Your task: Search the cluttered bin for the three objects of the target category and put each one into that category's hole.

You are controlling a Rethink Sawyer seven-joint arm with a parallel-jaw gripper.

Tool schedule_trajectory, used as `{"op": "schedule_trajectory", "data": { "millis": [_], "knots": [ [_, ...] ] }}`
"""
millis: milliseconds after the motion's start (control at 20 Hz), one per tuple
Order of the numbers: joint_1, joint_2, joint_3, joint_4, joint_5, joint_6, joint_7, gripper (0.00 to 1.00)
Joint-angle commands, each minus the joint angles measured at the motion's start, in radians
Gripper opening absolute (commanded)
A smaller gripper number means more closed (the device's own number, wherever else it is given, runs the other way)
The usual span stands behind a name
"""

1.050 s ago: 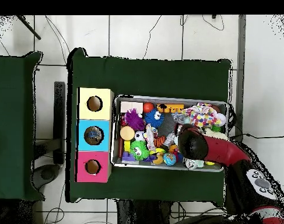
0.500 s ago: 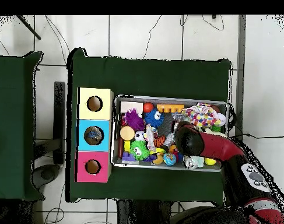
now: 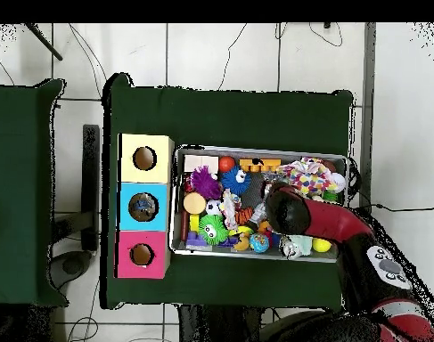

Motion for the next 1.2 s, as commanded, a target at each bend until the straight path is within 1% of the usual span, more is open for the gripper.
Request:
{"op": "schedule_trajectory", "data": {
  "millis": [50,200,450,500,950,1050,1150,1200],
  "knots": [
    [-0.018,0.119,0.135,-0.135,-0.043,0.006,-0.024,1.0],
    [-0.032,0.141,0.158,-0.154,-0.045,0.014,-0.039,1.0],
    [-0.035,0.142,0.164,-0.152,-0.06,-0.005,-0.034,1.0],
    [-0.035,0.142,0.163,-0.151,-0.062,-0.009,-0.031,0.0],
    [-0.041,0.141,0.17,-0.145,-0.073,-0.017,-0.015,0.0],
    [-0.036,0.13,0.155,-0.124,-0.068,-0.026,0.009,0.0],
    [-0.029,0.084,0.133,-0.069,-0.061,-0.019,0.034,0.0],
    [-0.023,0.04,0.117,-0.025,-0.056,-0.007,0.048,0.0]
  ]
}}
